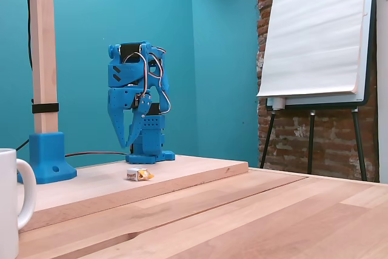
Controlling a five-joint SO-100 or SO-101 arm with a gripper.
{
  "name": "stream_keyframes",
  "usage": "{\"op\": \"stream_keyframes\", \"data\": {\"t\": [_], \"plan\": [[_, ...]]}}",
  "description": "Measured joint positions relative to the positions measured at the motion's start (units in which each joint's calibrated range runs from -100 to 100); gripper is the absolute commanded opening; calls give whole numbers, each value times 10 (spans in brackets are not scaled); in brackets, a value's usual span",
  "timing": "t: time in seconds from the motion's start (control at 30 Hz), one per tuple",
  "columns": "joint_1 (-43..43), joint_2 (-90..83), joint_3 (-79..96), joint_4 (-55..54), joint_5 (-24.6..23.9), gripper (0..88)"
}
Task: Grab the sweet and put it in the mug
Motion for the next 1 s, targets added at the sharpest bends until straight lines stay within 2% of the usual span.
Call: {"op": "stream_keyframes", "data": {"t": [0.13, 0.27, 0.47, 1.0], "plan": [[-8, 10, 0, 0, 0, 6], [-37, 31, 0, 0, -3, 81], [-46, 43, -1, 0, -3, 145], [-33, 78, -53, -1, 1, 150]]}}
